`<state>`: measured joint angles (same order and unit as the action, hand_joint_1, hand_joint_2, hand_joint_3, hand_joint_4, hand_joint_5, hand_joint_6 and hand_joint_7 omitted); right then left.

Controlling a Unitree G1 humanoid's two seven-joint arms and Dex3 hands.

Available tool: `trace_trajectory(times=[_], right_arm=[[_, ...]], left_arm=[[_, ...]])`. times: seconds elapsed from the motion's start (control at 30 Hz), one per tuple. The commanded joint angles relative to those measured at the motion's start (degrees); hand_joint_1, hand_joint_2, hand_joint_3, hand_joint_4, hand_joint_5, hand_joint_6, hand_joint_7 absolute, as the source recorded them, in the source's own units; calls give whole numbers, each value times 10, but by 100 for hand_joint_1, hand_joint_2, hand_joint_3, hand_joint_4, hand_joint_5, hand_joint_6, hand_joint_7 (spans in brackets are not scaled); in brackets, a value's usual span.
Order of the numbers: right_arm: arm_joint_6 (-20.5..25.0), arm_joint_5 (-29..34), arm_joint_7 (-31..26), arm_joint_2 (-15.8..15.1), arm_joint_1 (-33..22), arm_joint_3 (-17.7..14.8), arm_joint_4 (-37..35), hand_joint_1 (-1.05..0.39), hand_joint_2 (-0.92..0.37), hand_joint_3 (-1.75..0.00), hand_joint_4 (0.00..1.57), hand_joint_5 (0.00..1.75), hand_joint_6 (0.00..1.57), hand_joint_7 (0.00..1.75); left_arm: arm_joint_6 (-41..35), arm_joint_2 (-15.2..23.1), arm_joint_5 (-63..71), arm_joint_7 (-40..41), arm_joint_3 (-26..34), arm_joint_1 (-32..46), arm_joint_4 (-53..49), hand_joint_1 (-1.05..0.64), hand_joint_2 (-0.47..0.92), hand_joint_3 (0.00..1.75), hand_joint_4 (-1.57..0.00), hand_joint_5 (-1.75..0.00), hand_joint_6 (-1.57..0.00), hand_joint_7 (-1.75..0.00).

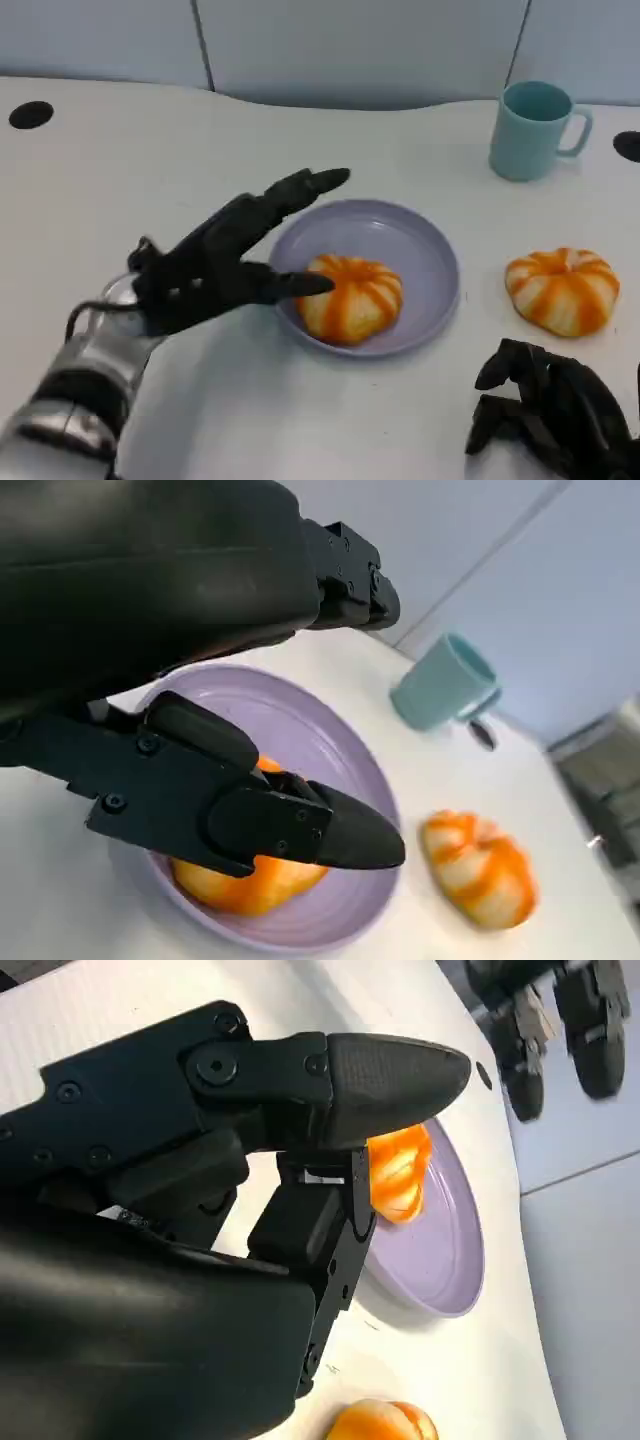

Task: Grasp the bread from the table and place it into the plate.

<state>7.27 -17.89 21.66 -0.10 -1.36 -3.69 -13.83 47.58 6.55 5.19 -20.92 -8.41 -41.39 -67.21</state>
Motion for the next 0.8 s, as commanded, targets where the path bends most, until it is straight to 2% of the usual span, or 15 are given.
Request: trace_trajectory(times=[0.03,0.17,0.2,0.23,0.3,0.33,0.47,0.5,0.53,0.57,0.7,0.73,0.77,0.8], right_arm=[[5,1,-1,-4,-10,-2,-6,-42,-92,-49,119,116,108,112],[3,1,0,-4,-10,-2,-7,-42,-92,-49,119,117,107,112],[0,2,0,-4,-10,-1,-8,-42,-92,-49,119,117,107,112],[-3,3,0,-3,-10,-1,-9,-42,-92,-49,118,117,108,112],[-7,4,1,-3,-10,0,-11,-42,-92,-49,118,116,108,111],[-9,4,3,-3,-10,1,-11,-42,-92,-51,118,117,108,111],[-11,5,5,-3,-11,1,-11,-42,-92,-53,117,117,108,110],[-13,4,8,-4,-9,1,-15,-42,-92,-53,117,117,108,110],[-14,4,11,-4,-8,1,-17,-42,-92,-52,118,117,108,110],[-15,4,12,-5,-7,0,-19,-43,-92,-52,118,118,109,110],[-11,5,10,-4,-7,-1,-18,-43,-92,-51,118,118,109,109],[-7,5,8,-3,-8,0,-15,-43,-92,-49,120,117,111,108],[-5,5,6,-3,-9,0,-13,-44,-92,-47,120,116,111,108],[-4,5,6,-3,-9,0,-11,-44,-92,-46,120,116,112,107]], left_arm=[[9,-32,-113,-76,70,62,53,-75,92,23,-18,-46,-24,-13],[0,-39,-130,-99,86,74,73,-75,92,25,-20,-47,-26,-11],[-28,-56,-179,-115,106,105,114,-75,92,25,-20,-47,-27,-11],[-52,-69,-216,-127,121,129,148,-72,92,26,-35,-55,-37,-15],[-86,-82,-262,-142,140,168,202,-71,92,27,-42,-59,-43,-17],[-98,-83,-271,-146,145,181,221,-69,92,30,-51,-64,-51,-20],[-131,-87,-282,-151,152,206,266,-67,92,31,-58,-69,-57,-23],[-202,-93,-318,-145,157,237,313,-67,92,32,-58,-69,-58,-23],[-259,-98,-346,-140,161,262,351,-58,91,24,-66,-90,-67,-38],[-302,-100,-365,-135,163,280,382,-54,92,19,-68,-100,-69,-46],[-394,-107,-387,-100,170,328,464,-51,92,15,-69,-109,-70,-56],[-423,-112,-396,-79,174,352,493,-47,90,24,-70,-121,-68,-74],[-446,-116,-403,-63,177,370,515,-43,79,53,-67,-131,-61,-99],[-467,-117,-410,-54,181,383,530,-42,70,73,-66,-135,-58,-109]])
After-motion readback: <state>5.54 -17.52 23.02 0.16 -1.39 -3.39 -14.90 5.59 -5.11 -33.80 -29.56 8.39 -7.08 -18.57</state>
